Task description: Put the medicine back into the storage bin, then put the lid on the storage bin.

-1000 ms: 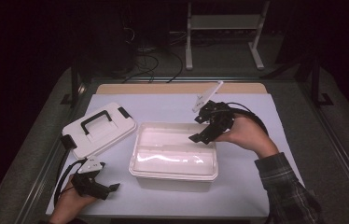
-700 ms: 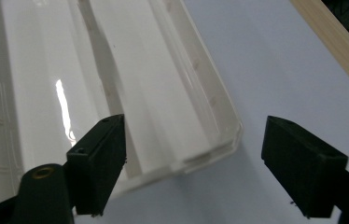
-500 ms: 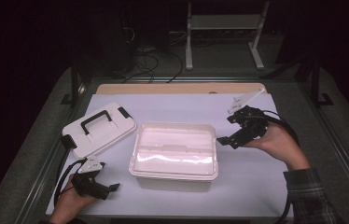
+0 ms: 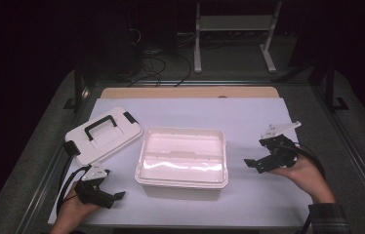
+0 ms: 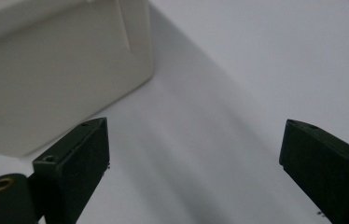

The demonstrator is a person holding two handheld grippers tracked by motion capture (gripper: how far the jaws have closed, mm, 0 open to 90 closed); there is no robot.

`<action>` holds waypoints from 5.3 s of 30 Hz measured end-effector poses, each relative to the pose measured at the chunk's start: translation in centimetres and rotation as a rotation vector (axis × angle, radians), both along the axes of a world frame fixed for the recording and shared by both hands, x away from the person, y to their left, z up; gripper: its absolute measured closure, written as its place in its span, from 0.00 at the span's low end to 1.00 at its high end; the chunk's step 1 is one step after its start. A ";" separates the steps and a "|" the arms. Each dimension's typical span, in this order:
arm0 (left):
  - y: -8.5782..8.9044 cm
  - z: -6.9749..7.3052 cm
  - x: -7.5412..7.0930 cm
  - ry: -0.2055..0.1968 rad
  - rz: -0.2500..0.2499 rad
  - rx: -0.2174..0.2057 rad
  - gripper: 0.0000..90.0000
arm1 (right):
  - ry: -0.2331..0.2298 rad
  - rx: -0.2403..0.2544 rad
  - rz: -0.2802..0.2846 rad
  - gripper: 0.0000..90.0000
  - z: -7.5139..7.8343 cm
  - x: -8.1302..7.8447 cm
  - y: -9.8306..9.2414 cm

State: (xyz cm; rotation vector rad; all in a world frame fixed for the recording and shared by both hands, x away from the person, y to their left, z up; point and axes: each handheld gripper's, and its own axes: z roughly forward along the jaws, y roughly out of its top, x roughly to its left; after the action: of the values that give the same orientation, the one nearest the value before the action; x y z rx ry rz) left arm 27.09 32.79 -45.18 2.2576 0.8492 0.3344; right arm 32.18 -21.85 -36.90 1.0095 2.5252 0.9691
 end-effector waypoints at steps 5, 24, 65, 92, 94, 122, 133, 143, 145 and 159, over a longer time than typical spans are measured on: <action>0.0 0.0 0.0 -0.001 0.000 0.003 0.00 | 0.002 0.007 -0.063 0.09 -3.0 -0.6 -0.7; 0.3 2.8 -0.1 0.002 0.021 0.006 0.05 | -0.021 0.030 -0.177 0.02 -9.0 -2.9 -1.1; 4.6 11.4 11.1 0.043 0.093 0.085 0.25 | -0.020 0.031 -0.179 0.02 -9.0 -2.9 -1.1; 6.3 10.4 19.8 0.157 0.090 0.163 0.42 | -0.020 0.031 -0.179 0.02 -9.0 -2.9 -1.1; 6.3 10.2 20.4 0.175 0.084 0.175 0.44 | -0.020 0.031 -0.179 0.02 -9.0 -2.9 -1.1; 4.8 8.3 22.1 0.286 -0.025 0.279 0.93 | -0.020 0.032 -0.178 0.02 -9.0 -2.9 -1.1; 4.3 12.1 21.0 0.263 -0.045 0.255 0.93 | -0.020 0.032 -0.179 0.02 -9.0 -3.0 -1.1; 4.0 16.2 19.5 0.235 -0.094 0.209 0.93 | -0.020 0.032 -0.178 0.02 -9.0 -3.0 -1.1; 3.8 16.8 19.3 0.228 -0.103 0.212 0.93 | -0.020 0.032 -0.178 0.02 -9.0 -3.0 -1.1; 1.4 20.8 17.4 0.188 -0.209 0.183 0.93 | -0.020 0.034 -0.179 0.02 -9.0 -3.0 -1.1</action>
State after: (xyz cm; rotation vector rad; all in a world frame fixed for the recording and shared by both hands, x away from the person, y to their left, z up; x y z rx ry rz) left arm 44.45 34.17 -24.36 2.5536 0.6903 0.1086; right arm 29.22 -22.96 -45.95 1.2053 2.3614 0.9677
